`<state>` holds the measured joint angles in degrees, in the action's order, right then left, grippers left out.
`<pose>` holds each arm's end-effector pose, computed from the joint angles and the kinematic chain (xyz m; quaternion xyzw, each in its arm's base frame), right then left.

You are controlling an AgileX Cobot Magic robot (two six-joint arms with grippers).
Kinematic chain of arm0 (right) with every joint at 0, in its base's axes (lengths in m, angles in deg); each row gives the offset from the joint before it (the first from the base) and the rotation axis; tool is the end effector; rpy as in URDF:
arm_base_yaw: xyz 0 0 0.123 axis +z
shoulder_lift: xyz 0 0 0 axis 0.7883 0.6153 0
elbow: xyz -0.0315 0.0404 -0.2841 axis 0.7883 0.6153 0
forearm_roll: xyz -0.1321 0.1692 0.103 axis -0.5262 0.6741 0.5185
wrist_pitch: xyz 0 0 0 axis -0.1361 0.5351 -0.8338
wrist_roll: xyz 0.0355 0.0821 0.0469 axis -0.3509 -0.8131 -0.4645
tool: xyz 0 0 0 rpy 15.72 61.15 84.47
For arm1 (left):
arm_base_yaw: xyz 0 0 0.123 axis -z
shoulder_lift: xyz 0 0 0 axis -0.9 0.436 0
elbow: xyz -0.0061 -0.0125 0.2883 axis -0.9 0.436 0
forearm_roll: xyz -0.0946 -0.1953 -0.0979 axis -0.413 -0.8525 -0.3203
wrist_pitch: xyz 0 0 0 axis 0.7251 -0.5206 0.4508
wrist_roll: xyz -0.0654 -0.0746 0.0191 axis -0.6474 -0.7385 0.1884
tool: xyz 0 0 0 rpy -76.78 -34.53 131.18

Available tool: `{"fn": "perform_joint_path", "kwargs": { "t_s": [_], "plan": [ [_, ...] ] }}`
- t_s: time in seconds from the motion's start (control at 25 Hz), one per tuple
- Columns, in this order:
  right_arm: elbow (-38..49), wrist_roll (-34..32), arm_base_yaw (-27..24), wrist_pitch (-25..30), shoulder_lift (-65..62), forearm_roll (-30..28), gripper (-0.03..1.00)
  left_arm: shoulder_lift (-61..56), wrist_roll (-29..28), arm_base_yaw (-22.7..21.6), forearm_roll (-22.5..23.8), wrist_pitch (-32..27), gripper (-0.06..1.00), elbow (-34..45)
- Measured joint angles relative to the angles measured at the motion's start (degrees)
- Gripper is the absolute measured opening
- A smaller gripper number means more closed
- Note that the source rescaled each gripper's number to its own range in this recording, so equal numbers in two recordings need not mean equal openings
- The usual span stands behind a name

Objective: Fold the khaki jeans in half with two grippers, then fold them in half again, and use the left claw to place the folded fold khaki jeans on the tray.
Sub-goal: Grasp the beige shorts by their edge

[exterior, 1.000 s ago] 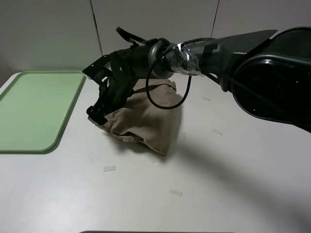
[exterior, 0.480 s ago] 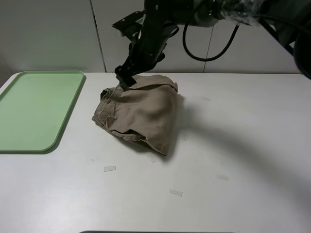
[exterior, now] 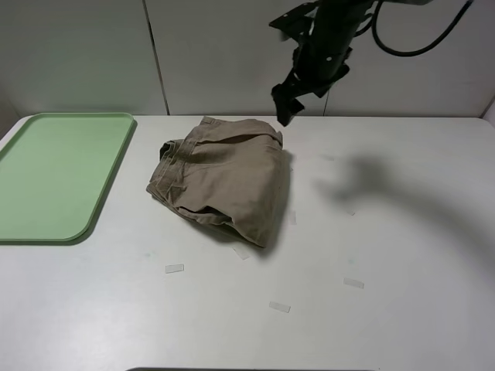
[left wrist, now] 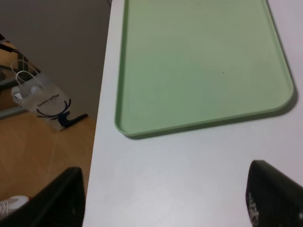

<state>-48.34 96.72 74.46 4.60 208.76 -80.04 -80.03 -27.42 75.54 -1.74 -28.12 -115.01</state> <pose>0.4216 0.1695 0.2280 -0.3479 0.9195 -0.0160 0.1823 -0.0097 0.0426 0.2710 0.0725 0.8292 0.1793 0.5244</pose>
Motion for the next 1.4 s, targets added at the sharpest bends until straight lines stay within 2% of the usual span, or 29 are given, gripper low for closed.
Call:
{"fn": "perform_joint_path", "kwargs": {
  "t_s": [0.16,0.4,0.8,1.08,1.4],
  "plan": [
    [7.47,0.0,-5.01,-0.72,-5.15,-0.12,1.0,0.0,0.0,0.0,0.0,0.0,0.73,0.0],
    [19.57,0.0,-12.31,-5.17,-16.18,-0.07,1.0,0.0,0.0,0.0,0.0,0.0,0.73,0.0],
    [41.37,0.0,-23.34,-9.13,-39.86,-0.06,1.0,0.0,0.0,0.0,0.0,0.0,0.73,0.0],
    [52.89,-1.49,-27.31,-8.72,-62.59,2.38,1.0,0.0,0.0,0.0,0.0,0.0,0.73,0.0],
    [57.15,-7.08,-27.5,-0.02,-86.81,4.55,1.0,0.0,0.0,0.0,0.0,0.0,0.73,0.0]
  ]
}}
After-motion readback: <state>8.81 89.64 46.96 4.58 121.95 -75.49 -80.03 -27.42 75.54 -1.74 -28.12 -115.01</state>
